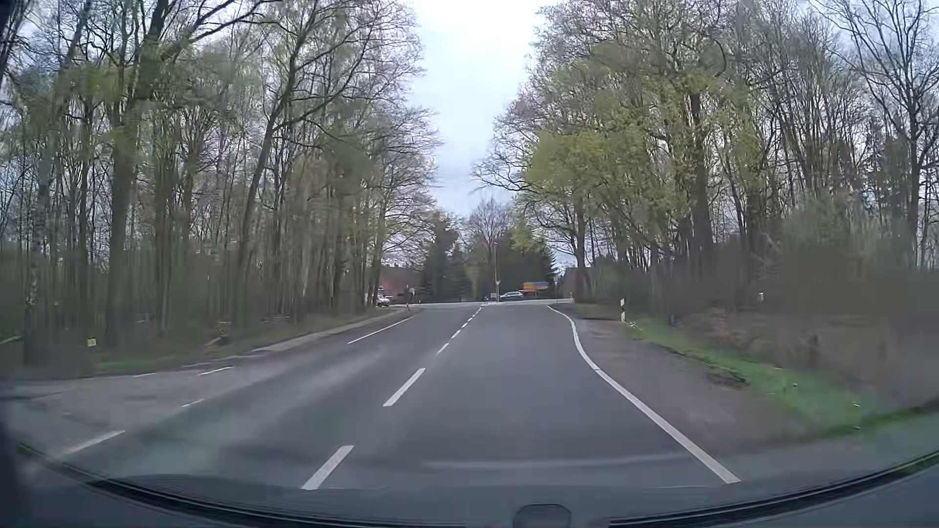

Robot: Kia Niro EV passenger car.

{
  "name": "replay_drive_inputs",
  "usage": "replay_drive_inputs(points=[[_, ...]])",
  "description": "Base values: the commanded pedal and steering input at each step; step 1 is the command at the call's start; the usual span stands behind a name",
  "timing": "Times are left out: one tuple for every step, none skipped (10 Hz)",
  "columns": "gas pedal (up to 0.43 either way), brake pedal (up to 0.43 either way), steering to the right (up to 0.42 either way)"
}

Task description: Follow the waypoints while adhering to traffic rules and regulations

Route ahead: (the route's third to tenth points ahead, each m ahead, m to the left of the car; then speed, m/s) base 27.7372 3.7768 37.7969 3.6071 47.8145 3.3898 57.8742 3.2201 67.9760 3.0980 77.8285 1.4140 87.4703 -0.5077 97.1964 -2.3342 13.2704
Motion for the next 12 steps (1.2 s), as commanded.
replay_drive_inputs(points=[[0.098,0.0,-0.003],[0.11,0.0,-0.003],[0.11,0.0,-0.002],[0.11,0.006,-0.002],[0.11,0.0,-0.002],[0.11,0.0,-0.002],[0.11,0.0,-0.002],[0.11,0.0,-0.002],[0.11,0.0,-0.002],[0.11,0.0,-0.001],[0.11,0.0,-0.001],[0.11,0.0,-0.001]])
